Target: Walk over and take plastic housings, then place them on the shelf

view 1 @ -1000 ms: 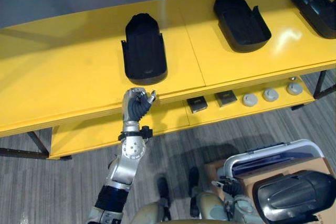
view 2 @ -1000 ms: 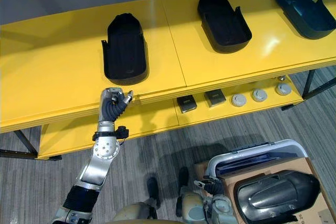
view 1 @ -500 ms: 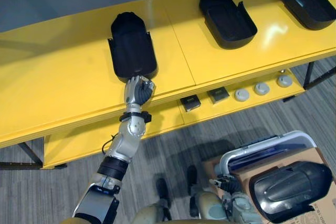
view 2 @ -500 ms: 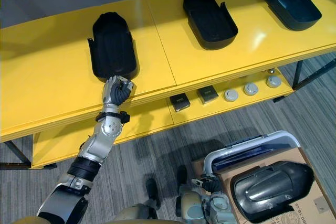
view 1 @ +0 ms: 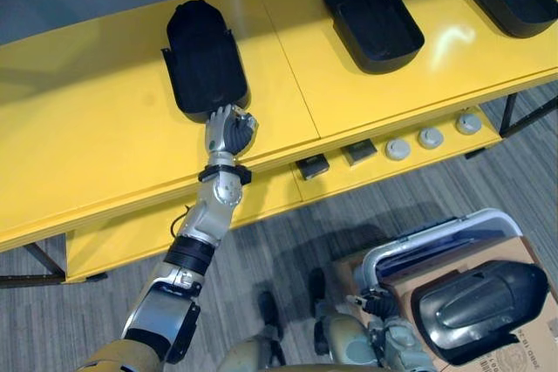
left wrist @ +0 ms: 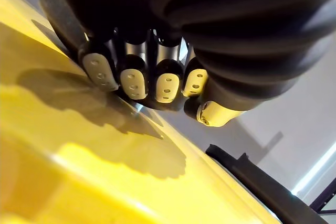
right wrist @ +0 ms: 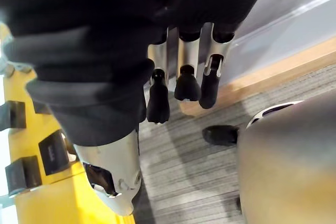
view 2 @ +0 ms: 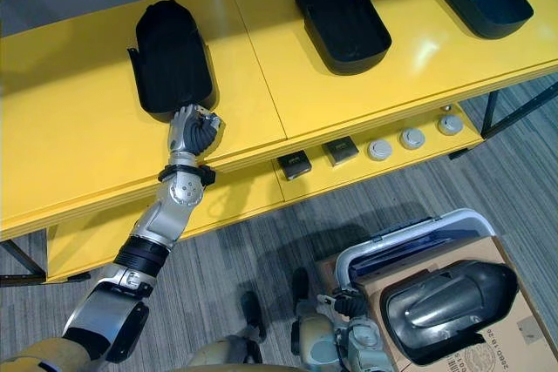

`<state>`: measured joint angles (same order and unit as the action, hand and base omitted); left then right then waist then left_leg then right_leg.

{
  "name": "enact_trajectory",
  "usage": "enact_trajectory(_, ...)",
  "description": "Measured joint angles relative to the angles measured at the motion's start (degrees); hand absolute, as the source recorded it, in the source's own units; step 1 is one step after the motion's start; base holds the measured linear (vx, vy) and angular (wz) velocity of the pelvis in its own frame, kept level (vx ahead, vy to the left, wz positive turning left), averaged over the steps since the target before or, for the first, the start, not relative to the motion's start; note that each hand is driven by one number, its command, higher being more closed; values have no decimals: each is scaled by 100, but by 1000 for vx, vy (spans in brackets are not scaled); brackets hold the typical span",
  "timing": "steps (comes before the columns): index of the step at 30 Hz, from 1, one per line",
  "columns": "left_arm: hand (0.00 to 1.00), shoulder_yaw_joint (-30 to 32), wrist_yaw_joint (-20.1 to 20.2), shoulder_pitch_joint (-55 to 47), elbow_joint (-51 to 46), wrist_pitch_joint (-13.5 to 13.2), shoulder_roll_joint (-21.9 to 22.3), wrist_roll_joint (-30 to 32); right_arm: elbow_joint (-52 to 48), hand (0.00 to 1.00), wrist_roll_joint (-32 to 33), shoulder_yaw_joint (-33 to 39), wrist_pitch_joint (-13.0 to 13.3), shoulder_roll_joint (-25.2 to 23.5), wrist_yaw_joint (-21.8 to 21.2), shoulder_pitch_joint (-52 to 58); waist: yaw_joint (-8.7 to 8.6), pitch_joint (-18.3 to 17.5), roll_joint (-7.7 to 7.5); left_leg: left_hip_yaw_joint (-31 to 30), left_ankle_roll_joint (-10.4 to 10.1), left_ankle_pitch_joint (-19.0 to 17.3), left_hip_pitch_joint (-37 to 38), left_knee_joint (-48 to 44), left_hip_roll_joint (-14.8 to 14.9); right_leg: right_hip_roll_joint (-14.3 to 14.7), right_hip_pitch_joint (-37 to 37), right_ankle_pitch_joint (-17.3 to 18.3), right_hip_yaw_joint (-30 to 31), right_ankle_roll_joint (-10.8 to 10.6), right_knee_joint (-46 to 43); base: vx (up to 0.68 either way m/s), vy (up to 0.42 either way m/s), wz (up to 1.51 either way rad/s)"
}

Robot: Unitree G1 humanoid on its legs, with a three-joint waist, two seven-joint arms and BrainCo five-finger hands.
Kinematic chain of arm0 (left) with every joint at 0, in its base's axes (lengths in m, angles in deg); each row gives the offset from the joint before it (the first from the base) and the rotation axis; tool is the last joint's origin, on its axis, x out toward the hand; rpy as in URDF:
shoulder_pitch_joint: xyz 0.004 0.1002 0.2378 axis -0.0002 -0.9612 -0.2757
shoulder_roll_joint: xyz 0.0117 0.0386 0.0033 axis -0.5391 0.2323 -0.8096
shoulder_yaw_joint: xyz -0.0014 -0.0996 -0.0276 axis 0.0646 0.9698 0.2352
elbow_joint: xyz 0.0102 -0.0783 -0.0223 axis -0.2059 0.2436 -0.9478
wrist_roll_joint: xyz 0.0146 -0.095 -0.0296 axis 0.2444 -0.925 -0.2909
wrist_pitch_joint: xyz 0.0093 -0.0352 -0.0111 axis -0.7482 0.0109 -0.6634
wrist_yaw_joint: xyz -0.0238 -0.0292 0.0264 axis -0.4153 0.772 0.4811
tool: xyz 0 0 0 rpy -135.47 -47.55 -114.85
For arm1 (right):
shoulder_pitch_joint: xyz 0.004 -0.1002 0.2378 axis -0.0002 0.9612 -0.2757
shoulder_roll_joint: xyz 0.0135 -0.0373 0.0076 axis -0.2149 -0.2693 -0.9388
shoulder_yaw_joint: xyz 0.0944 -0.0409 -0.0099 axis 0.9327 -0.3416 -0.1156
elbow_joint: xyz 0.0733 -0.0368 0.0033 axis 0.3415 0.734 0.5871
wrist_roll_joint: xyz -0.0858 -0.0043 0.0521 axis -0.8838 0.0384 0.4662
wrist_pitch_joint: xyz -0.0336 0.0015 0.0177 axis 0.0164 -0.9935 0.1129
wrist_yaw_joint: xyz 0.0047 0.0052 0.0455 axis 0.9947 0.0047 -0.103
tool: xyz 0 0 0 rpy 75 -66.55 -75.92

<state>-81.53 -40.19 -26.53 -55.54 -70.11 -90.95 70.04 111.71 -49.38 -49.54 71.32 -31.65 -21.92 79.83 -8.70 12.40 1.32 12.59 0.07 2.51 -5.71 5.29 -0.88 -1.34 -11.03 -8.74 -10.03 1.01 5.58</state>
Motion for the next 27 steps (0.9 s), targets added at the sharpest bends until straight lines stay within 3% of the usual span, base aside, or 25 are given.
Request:
enact_trajectory(6, 100, 100, -6, -915, -2002, -447, 196, -535, 59, 0, 13, 50, -91, 18, 15, -3, 41, -4, 12, -159, 0, -3, 154, 0, -22, -35, 212, 44, -111, -34, 0, 23, 40, 15)
enact_trajectory(9, 100, 877, -27, -1276, -2762, -741, 148, -821, 96, 0, 15, 51, -147, 70, 9, 17, 181, -31, 60, -224, -10, -14, 270, 1, -32, -49, 360, 58, -170, -32, 1, -5, 36, 14)
enact_trajectory(11, 100, 1866, -221, -1514, -3011, -979, 88, -1365, 165, 0, 13, 57, -146, 123, -1, 18, 255, -90, 126, -349, -28, -24, 312, 1, -34, -58, 451, 79, -297, -18, 1, -10, 29, 27)
enact_trajectory(15, 100, 3142, -580, -2234, -3009, -1110, 144, -2298, 217, 0, 12, 161, -200, 136, -8, 64, 412, -201, 168, -482, -29, -25, 398, 4, -19, -46, 589, 119, -404, 4, 1, -8, 19, 20)
enact_trajectory(17, 100, 3681, -674, -2880, -2898, -1209, 390, -2794, 218, 0, 12, 270, -227, 115, -7, 122, 606, -225, 164, -513, -28, -25, 445, 8, -12, -38, 674, 122, -417, 9, 1, -6, 29, 5)
enact_trajectory(18, 0, 3733, -669, -3047, -2805, -1212, 454, -2902, 215, 0, 12, 291, -232, 113, -6, 147, 647, -231, 159, -516, -27, -26, 462, 15, -12, -36, 715, 131, -424, 13, 1, -15, 31, 16)
enact_trajectory(22, 0, 3857, -465, -4106, -1701, -1019, 766, -3279, 143, 0, 5, 289, -271, 48, -2, 227, 684, -442, 49, -544, 5, -50, 597, 43, -1, -41, 899, 216, -543, -55, 1, 2, 29, 15)
enact_trajectory(24, 0, 3939, -131, -4364, -829, -683, 1015, -3349, -153, 0, -10, 277, -373, -34, -2, 320, 758, -547, -45, -361, 91, -113, 697, 40, 39, -40, 982, 281, -542, -81, -20, -3, 17, -3)
enact_trajectory(27, 0, 3960, 71, -4482, 162, -451, 1214, -3343, -374, 0, -15, 277, -386, -105, 1, 431, 800, -693, -119, -58, 81, -173, 742, 12, 103, -49, 1003, 347, -539, -106, -83, -3, 10, -1)
